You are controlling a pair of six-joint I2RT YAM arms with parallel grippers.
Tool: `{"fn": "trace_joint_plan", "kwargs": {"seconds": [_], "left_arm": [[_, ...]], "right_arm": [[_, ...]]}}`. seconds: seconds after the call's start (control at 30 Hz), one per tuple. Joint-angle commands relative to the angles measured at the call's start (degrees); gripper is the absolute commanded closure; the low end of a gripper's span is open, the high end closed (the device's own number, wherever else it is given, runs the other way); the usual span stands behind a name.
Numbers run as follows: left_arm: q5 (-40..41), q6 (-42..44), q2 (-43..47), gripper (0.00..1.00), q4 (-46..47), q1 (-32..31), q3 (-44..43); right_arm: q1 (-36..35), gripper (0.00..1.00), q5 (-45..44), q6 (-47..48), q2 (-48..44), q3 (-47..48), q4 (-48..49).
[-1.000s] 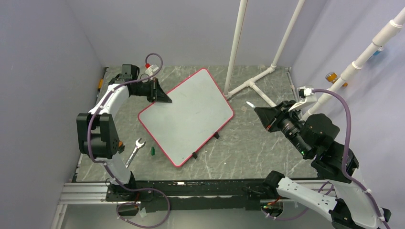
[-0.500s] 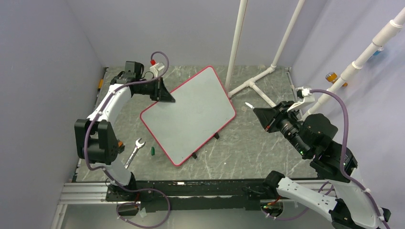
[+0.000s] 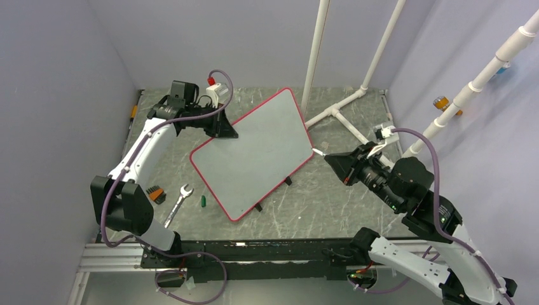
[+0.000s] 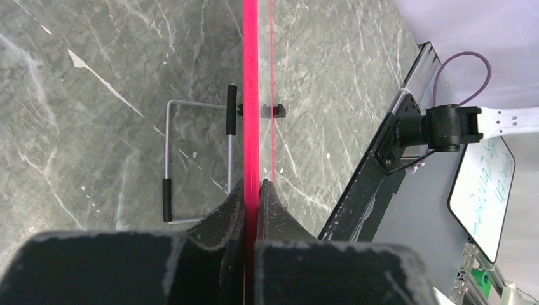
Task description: Write a sentence on the whiteboard
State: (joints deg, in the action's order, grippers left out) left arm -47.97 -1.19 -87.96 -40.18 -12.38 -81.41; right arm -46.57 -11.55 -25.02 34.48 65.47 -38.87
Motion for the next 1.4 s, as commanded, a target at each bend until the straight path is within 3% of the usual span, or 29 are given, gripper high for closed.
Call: {"fn": "trace_joint_plan", "kwargs": {"seconds": [0.0, 0.3, 0.87, 1.37], "left_arm": [[5.32, 5.44, 1.3, 1.0, 1.13, -2.09, 0.6], [5.22, 3.11, 2.94, 1.0, 5.31, -2.56, 2.84], [10.2, 1.98, 6.13, 1.0, 6.61, -2.56, 5.45], [10.68, 1.66, 6.12, 1.0, 6.76, -2.6, 5.81]], "right_arm": [[-0.04, 1.0, 7.05, 4.0, 0.12, -2.48, 7.3], [-0.06, 1.0, 14.44, 7.95, 3.14, -5.62, 12.51], [-0.6, 1.0, 33.27, 11.04, 14.12, -12.69, 33.14], [-8.64, 1.0, 33.46, 13.65, 32.23, -7.16, 44.92]]}}
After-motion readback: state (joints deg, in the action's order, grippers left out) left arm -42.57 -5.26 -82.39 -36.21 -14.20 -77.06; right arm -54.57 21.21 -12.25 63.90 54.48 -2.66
